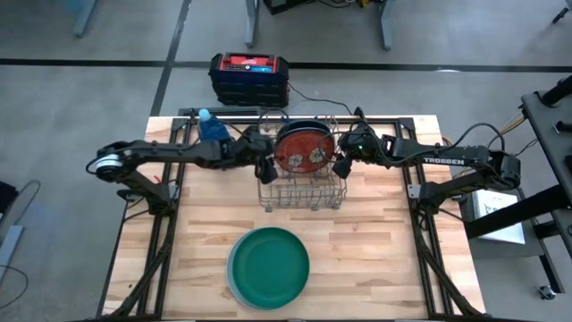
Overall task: Sort dishes
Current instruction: Put the red flowered plate into the gray dishwasher rack
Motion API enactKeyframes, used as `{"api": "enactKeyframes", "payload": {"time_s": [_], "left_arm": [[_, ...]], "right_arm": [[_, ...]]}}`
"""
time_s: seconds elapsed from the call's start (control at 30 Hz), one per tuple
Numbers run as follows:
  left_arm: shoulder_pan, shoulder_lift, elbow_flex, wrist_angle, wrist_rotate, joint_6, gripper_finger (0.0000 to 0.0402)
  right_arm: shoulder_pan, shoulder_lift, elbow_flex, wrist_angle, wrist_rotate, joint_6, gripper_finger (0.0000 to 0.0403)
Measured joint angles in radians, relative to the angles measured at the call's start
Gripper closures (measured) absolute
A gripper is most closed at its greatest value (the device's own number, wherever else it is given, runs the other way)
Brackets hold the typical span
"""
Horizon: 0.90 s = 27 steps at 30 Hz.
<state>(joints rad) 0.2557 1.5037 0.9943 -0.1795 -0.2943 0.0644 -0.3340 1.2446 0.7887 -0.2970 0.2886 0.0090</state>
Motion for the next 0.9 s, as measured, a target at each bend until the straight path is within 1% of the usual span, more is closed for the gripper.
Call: {"api": "enactKeyframes", "payload": {"time_s": [0.23,0.6,0.77,0.9], "left_arm": [[0.000,0.011,0.000,0.015,-0.011,0.008,0.0247],[0.003,0.011,0.000,0.037,-0.011,0.036,0.0247],[0.003,0.016,0.000,0.075,-0.010,0.076,0.0247],[0.003,0.020,0.000,0.095,0.016,0.101,0.0247]], "right_arm": [[0.000,0.000,0.000,0.000,0.000,-0.001,0.0167],[0.000,0.000,0.000,0.047,-0.001,-0.045,0.0181],[0.000,0.000,0.000,0.047,-0.002,-0.045,0.0174],[0.000,0.000,0.000,0.044,-0.004,-0.045,0.0167]]}}
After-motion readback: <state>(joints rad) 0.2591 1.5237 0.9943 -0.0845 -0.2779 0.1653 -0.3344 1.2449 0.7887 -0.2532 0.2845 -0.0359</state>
